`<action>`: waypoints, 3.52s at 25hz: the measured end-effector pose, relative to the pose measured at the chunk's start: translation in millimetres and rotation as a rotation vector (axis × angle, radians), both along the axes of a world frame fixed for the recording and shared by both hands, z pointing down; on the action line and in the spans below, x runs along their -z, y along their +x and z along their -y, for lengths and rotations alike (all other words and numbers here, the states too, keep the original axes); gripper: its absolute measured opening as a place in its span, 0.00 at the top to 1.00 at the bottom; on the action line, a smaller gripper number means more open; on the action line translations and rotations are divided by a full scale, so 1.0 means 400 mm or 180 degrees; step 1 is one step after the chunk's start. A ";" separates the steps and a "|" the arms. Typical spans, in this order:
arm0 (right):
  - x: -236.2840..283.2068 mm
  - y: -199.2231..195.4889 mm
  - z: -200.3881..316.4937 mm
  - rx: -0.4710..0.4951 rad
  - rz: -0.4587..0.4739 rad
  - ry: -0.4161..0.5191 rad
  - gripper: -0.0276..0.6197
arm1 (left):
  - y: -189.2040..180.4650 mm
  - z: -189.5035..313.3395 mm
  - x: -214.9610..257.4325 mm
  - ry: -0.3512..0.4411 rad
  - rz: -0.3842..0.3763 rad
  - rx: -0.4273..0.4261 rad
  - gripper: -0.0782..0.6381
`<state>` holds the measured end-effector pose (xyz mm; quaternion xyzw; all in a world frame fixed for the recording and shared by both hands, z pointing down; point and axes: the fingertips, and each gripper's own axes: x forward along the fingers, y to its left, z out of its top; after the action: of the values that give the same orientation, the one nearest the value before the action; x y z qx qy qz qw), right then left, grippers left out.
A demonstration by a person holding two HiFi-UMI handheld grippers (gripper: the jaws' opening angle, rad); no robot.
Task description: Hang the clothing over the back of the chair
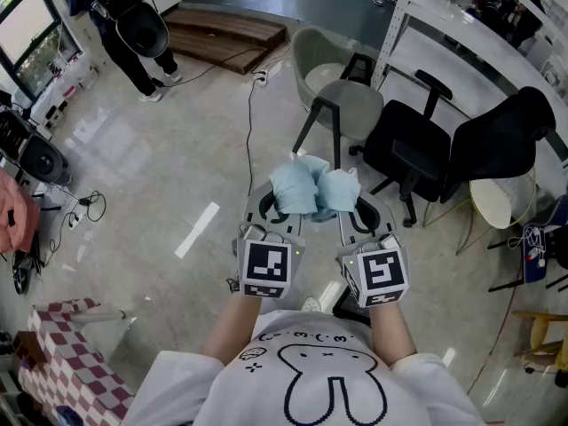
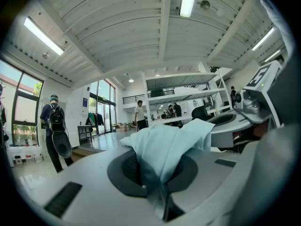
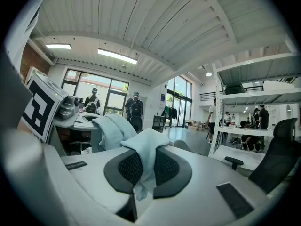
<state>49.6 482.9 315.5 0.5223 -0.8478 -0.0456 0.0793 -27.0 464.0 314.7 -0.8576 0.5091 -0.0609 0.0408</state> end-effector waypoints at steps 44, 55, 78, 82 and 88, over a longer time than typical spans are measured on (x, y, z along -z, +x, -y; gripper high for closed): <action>-0.010 -0.072 0.801 -0.0221 0.0053 -0.0104 0.91 | -0.099 0.833 -0.030 -0.0201 -0.0137 -0.0195 0.83; -0.044 -0.013 1.068 -0.0328 0.0149 -0.0172 0.91 | -0.091 1.089 -0.081 -0.0313 -0.0101 -0.0130 0.83; -0.056 0.141 1.712 -0.0275 0.0104 -0.0264 0.91 | 0.010 1.745 -0.113 -0.0467 0.0094 0.0016 0.83; -0.089 0.162 1.758 -0.0313 0.0117 -0.0337 0.91 | 0.000 1.802 -0.133 -0.0520 0.0134 0.0083 0.83; -0.141 0.202 1.835 -0.0440 0.0060 -0.0492 0.91 | -0.018 1.896 -0.191 -0.0655 0.0338 0.0110 0.83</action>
<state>130.5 -251.2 371.8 0.5723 -0.8114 0.0305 0.1143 -34.3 -294.4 391.1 -0.8439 0.5120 -0.1589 -0.0215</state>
